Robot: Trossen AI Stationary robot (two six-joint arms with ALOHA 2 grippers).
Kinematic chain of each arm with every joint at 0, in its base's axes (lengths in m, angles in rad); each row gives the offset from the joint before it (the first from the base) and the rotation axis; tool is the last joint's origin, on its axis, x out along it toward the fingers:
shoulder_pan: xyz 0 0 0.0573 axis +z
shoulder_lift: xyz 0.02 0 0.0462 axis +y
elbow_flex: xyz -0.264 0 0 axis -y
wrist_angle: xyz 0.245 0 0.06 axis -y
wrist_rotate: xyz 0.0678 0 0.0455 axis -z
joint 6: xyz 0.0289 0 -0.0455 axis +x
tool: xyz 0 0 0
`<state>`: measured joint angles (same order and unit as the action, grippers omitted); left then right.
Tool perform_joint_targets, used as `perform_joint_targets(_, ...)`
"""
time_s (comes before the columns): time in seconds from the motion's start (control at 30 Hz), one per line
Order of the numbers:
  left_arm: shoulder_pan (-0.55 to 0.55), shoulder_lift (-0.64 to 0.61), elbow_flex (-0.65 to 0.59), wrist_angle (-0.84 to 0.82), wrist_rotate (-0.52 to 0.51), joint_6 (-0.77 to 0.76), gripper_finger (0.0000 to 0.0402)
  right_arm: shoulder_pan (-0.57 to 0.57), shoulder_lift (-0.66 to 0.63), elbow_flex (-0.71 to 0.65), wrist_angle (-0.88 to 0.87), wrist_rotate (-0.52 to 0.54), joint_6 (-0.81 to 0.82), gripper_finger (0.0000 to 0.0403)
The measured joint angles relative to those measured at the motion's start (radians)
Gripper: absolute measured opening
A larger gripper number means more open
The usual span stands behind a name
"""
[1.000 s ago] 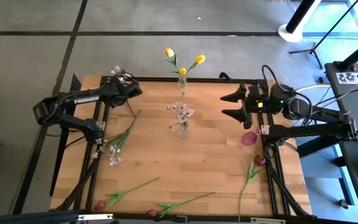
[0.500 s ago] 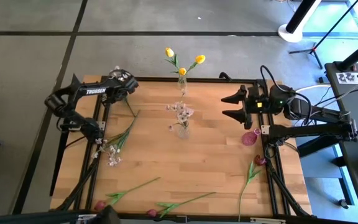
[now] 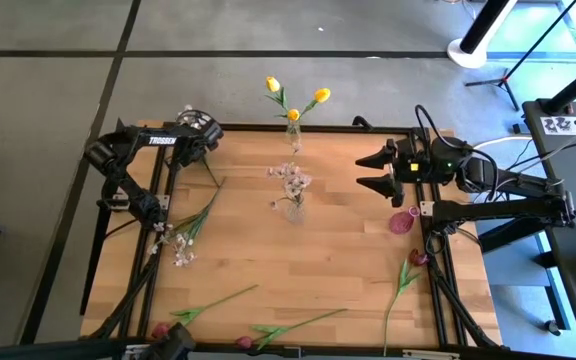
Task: Sort flowers into vase by color
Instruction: Put the top white flower into the bottom vase
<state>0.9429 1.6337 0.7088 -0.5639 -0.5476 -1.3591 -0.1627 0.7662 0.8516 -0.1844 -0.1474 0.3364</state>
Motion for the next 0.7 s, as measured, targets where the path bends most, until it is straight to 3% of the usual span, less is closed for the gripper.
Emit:
perform_joint_targets(0.33,-0.047,-0.002,0.0,-0.017,0.031,-0.045,0.0008,0.0,0.0,0.0,0.001,-0.001,-0.001,0.0292)
perform_joint_targets(0.57,-0.128,-0.091,-0.006,-0.054,0.118,-0.027,0.0002,0.0,0.0,0.0,0.001,-0.002,-0.018,0.0292)
perform_joint_targets(0.7,-0.154,-0.113,-0.006,-0.048,0.096,0.013,0.0016,0.0,0.0,0.0,0.003,-0.011,-0.027,0.0292)
